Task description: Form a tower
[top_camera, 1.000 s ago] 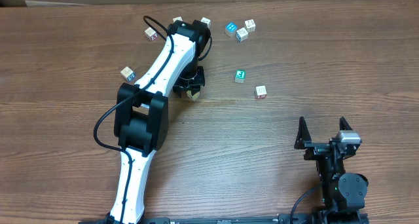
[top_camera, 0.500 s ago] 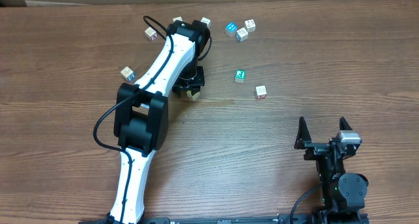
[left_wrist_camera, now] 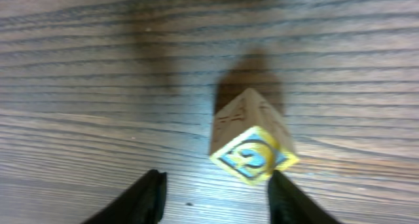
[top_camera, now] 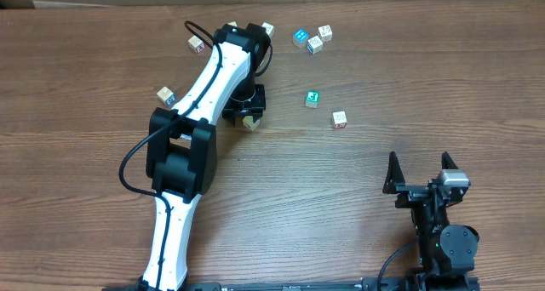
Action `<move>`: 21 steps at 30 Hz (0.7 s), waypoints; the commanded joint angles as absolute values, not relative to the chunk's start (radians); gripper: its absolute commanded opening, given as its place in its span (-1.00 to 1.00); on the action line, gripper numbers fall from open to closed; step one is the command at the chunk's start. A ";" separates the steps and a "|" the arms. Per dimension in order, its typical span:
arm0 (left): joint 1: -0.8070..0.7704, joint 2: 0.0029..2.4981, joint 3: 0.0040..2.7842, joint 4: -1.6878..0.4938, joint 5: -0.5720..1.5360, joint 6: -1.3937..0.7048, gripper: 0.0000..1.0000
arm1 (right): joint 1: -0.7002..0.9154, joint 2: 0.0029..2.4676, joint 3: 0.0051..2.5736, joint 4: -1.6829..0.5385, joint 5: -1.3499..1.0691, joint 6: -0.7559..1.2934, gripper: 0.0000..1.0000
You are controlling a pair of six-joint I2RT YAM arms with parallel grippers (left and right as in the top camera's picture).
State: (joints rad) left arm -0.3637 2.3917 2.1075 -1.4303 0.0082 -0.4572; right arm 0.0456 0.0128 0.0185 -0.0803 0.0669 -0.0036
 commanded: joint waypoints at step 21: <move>-0.393 2.346 2.104 -1.359 -0.009 -0.835 0.12 | 0.039 0.003 0.008 -0.077 0.065 -0.009 1.00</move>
